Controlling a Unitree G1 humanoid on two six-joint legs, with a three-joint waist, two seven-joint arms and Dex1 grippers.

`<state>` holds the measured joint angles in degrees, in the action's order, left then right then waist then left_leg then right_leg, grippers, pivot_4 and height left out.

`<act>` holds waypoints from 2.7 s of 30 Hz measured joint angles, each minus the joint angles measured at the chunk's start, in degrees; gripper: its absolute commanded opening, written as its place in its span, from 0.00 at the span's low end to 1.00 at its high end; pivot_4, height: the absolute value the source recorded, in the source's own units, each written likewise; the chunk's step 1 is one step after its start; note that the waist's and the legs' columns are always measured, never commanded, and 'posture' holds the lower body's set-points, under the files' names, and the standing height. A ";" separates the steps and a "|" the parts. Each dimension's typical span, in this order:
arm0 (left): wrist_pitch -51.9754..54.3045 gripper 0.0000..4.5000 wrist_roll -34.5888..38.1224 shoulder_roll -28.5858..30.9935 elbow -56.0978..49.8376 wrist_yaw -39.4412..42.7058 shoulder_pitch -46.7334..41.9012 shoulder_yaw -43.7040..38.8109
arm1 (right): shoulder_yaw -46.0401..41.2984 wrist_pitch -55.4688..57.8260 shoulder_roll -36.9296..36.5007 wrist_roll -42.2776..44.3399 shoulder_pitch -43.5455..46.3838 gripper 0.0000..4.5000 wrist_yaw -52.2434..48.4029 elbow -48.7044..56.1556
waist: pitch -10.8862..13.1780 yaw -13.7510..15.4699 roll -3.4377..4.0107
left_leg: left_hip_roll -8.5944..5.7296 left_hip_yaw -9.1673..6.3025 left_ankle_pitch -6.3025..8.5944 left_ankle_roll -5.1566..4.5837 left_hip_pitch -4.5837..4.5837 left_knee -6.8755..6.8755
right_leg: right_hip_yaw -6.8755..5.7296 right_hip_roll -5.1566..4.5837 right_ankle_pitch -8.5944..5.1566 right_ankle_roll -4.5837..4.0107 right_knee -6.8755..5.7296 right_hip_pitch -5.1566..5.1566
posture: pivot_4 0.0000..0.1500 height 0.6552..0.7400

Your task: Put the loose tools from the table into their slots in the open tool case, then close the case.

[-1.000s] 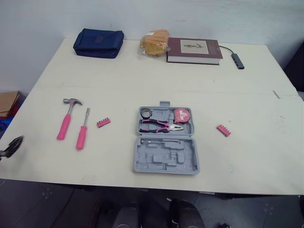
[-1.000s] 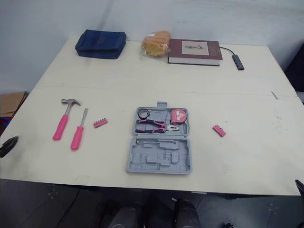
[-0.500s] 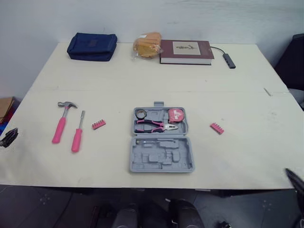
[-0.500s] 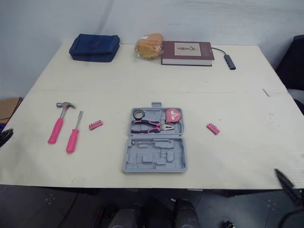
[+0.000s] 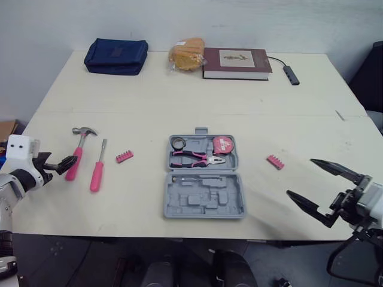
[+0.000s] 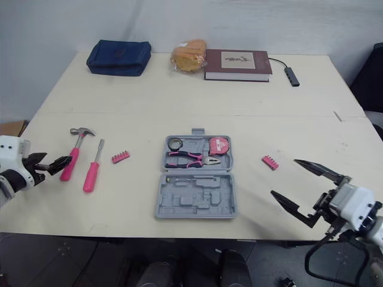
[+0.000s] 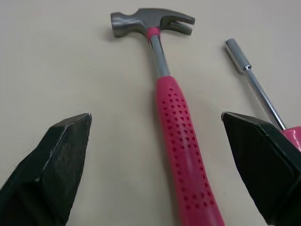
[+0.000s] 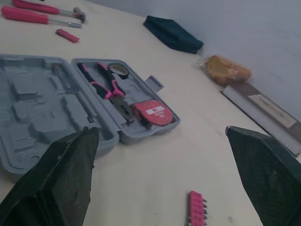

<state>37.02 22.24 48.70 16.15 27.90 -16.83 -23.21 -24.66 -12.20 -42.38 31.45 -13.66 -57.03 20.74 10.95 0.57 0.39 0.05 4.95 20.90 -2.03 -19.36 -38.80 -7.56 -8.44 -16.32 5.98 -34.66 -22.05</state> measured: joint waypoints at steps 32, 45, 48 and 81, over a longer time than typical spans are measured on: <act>-12.62 0.13 -6.66 -3.43 23.69 7.50 -18.22 6.28 | 6.10 17.76 -0.99 2.82 7.10 1.00 9.36 18.15 | 0.09 0.96 -0.57 | -0.02 0.22 -0.12 -0.09 -0.55 -0.31 | 0.10 -0.06 0.03 0.05 -0.44 -0.65 | 1.00 1.00; -7.69 0.13 8.72 -7.37 -20.14 38.75 -17.61 24.33 | -3.62 19.68 -3.78 3.98 1.98 1.00 4.26 15.73 | 0.19 0.75 -1.17 | -0.28 0.20 -0.10 -0.53 -1.02 -0.46 | -0.23 0.25 0.28 0.47 0.14 -0.69 | 1.00 1.00; -7.27 0.13 5.57 -8.60 -24.64 39.06 -18.45 31.18 | -6.30 19.69 -3.03 3.79 -4.47 1.00 2.66 16.56 | 0.26 0.93 -1.05 | -0.18 0.18 -0.16 -0.42 -0.86 -0.45 | -0.06 0.41 0.28 0.47 0.13 -0.54 | 1.00 1.00; 4.52 0.55 -18.25 -17.20 -26.45 30.16 -26.77 54.98 | -8.42 16.02 7.32 -2.41 -21.06 1.00 6.64 23.87 | 0.29 1.34 -0.70 | -0.29 0.14 -0.28 -0.51 -0.79 -0.48 | 0.42 0.18 0.33 0.42 0.03 -0.53 | 1.00 1.00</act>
<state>41.53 3.99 31.50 -10.29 58.07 -43.60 31.77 -33.08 3.82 -35.06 29.04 -34.71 -50.39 44.61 11.24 1.91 -0.31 -0.24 5.10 20.61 -2.53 -20.16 -39.28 -7.14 -8.26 -15.99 6.40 -34.62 -22.58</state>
